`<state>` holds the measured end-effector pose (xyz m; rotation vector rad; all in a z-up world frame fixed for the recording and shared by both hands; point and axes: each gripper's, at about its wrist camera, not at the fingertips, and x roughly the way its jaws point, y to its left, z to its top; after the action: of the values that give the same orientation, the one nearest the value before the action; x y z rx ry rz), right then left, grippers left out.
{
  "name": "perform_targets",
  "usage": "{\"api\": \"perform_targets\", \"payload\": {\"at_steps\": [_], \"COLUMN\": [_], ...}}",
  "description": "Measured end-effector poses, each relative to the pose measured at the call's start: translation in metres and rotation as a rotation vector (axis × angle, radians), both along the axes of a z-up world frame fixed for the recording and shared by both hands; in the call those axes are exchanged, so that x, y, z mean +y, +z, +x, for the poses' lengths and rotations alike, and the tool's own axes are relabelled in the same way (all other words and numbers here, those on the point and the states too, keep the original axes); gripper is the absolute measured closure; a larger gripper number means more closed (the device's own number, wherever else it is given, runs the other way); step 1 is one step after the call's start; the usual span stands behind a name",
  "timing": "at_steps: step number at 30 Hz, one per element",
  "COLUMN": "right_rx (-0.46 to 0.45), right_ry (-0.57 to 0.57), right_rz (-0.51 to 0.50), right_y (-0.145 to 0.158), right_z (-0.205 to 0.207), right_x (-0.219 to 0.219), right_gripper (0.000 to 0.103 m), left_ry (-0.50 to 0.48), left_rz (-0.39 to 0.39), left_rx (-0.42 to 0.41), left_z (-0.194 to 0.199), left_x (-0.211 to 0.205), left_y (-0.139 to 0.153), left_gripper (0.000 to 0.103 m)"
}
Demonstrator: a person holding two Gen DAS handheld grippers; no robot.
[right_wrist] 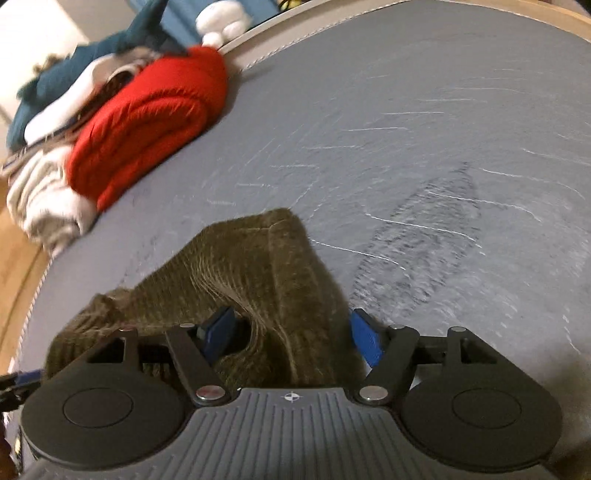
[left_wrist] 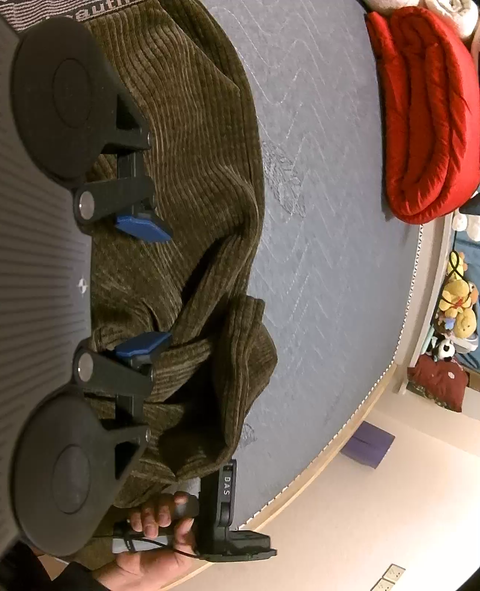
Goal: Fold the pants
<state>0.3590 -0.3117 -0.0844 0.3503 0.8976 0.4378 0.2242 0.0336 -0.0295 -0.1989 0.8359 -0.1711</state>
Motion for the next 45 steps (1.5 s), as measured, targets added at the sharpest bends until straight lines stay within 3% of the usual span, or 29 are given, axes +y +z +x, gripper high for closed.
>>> {"api": "perform_targets", "payload": {"at_steps": [2,4,5,8,9,11,13,14,15,16,17,18,20,22,23,25,28,30,33,35,38,39,40,42,43,44,45], "right_rx": [-0.019,-0.052,-0.071,-0.209,-0.250,-0.328,-0.397,-0.460,-0.534,-0.565,-0.534,-0.427,-0.257,-0.138,-0.112,-0.088,-0.095,-0.086,-0.081,-0.095,-0.184,-0.243,-0.327,-0.551,-0.635,-0.637,-0.564], "right_ry": [0.049,0.112,0.136,0.233,0.260,0.275,0.193,0.071,-0.158,-0.420,-0.721,-0.980,-1.182,-1.158,-1.131,-1.061,-0.990,-0.956,-0.943,-0.938,-0.918,-0.906,-0.879,-0.778,-0.756,-0.780,-0.837], "right_rz": [-0.052,-0.129,-0.175,-0.317,-0.315,-0.201,0.026,0.183,0.321,0.374,0.345,0.253,0.180,0.092,0.112,0.136,0.083,0.061,0.088,0.092,0.122,0.144,0.168,0.190,0.150,0.114,0.085], "right_y": [0.002,0.005,0.009,0.029,0.039,0.063,0.085,0.091,0.091,0.085,0.076,0.063,0.033,0.015,0.009,0.006,0.005,0.004,0.008,0.011,0.020,0.028,0.042,0.070,0.079,0.079,0.071], "right_z": [0.003,0.001,0.001,-0.018,-0.024,-0.036,-0.039,-0.042,-0.049,-0.057,-0.065,-0.067,-0.067,-0.054,-0.050,-0.038,-0.027,-0.019,-0.015,-0.014,-0.020,-0.023,-0.027,-0.040,-0.046,-0.046,-0.041], "right_x": [0.012,0.026,0.034,0.057,0.061,0.057,0.030,0.005,-0.026,-0.052,-0.078,-0.103,-0.137,-0.156,-0.163,-0.168,-0.169,-0.170,-0.178,-0.191,-0.194,-0.194,-0.194,-0.186,-0.180,-0.179,-0.184], "right_gripper": [0.046,0.083,0.091,0.092,0.093,0.093,0.094,0.094,0.094,0.094,0.094,0.094,0.093,0.092,0.089,0.078,0.071,0.072,0.084,0.092,0.094,0.094,0.094,0.095,0.095,0.094,0.094], "left_ry": [0.010,0.017,0.021,0.024,0.025,0.033,0.041,0.045,0.048,0.051,0.053,0.050,0.036,0.020,0.011,-0.006,-0.055,-0.108,-0.195,-0.238,-0.247,-0.242,-0.236,-0.267,-0.293,-0.337,-0.392], "left_rz": [-0.001,-0.002,-0.004,-0.005,-0.003,-0.001,-0.003,-0.003,-0.003,-0.005,-0.008,-0.012,-0.011,-0.004,-0.001,-0.001,-0.023,-0.047,-0.051,-0.014,0.109,0.145,0.174,0.148,0.145,0.156,0.167], "left_rx": [0.008,0.014,0.015,0.017,0.019,0.022,0.025,0.026,0.025,0.024,0.024,0.023,0.019,0.020,0.021,0.016,0.008,-0.009,-0.029,-0.034,0.012,0.015,0.015,0.045,0.060,0.070,0.077], "left_z": [0.001,0.005,0.005,0.005,0.005,0.007,0.008,0.009,0.009,0.009,0.009,0.009,0.009,0.007,0.006,0.004,0.002,0.002,0.000,-0.001,0.002,0.002,0.002,0.005,0.005,0.003,0.000], "left_x": [0.003,0.005,0.007,0.008,0.009,0.012,0.014,0.015,0.016,0.017,0.017,0.017,0.013,0.008,0.006,0.002,-0.007,-0.015,-0.032,-0.046,-0.062,-0.064,-0.064,-0.060,-0.059,-0.058,-0.058], "left_y": [-0.002,-0.003,-0.004,-0.005,-0.005,-0.006,-0.007,-0.007,-0.007,-0.007,-0.007,-0.007,-0.008,-0.009,-0.009,-0.009,-0.013,-0.016,-0.024,-0.032,-0.051,-0.056,-0.059,-0.056,-0.051,-0.044,-0.037], "left_gripper": [0.043,0.043,0.043,0.043,0.043,0.043,0.043,0.043,0.043,0.043,0.043,0.043,0.043,0.043,0.043,0.043,0.043,0.043,0.043,0.041,0.043,0.060,0.074,0.080,0.082,0.082,0.082]}}
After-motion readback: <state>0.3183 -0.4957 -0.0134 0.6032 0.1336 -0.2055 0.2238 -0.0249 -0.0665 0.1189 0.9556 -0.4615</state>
